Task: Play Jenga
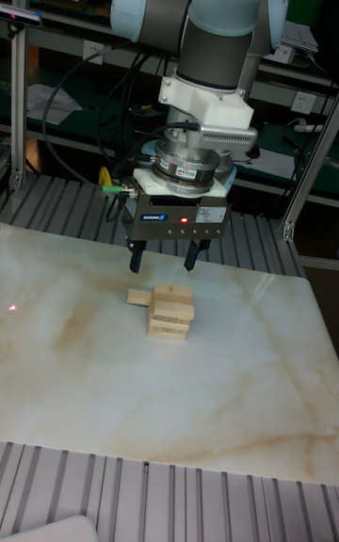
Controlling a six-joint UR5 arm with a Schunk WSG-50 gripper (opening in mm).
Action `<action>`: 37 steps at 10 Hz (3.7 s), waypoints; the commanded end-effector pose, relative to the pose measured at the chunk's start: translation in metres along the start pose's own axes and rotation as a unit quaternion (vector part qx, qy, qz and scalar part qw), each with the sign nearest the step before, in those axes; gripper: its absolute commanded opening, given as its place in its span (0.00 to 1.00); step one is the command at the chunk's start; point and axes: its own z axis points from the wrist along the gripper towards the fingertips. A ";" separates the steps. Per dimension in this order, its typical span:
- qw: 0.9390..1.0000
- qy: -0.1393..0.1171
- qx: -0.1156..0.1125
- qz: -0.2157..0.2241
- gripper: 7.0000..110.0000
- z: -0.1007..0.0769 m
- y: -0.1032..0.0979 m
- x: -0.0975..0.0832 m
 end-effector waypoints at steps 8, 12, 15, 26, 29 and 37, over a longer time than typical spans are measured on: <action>0.967 0.023 0.014 -0.252 0.00 -0.001 -0.018 0.015; 0.944 -0.016 -0.003 -0.329 0.00 0.003 -0.009 -0.001; 0.919 -0.058 -0.028 -0.389 0.00 0.004 0.009 -0.011; 0.977 0.025 -0.030 -0.210 0.00 0.001 -0.014 0.033; 0.969 0.048 -0.044 -0.239 0.00 -0.012 -0.025 0.042; 0.967 0.040 -0.026 -0.249 0.00 -0.012 -0.035 0.036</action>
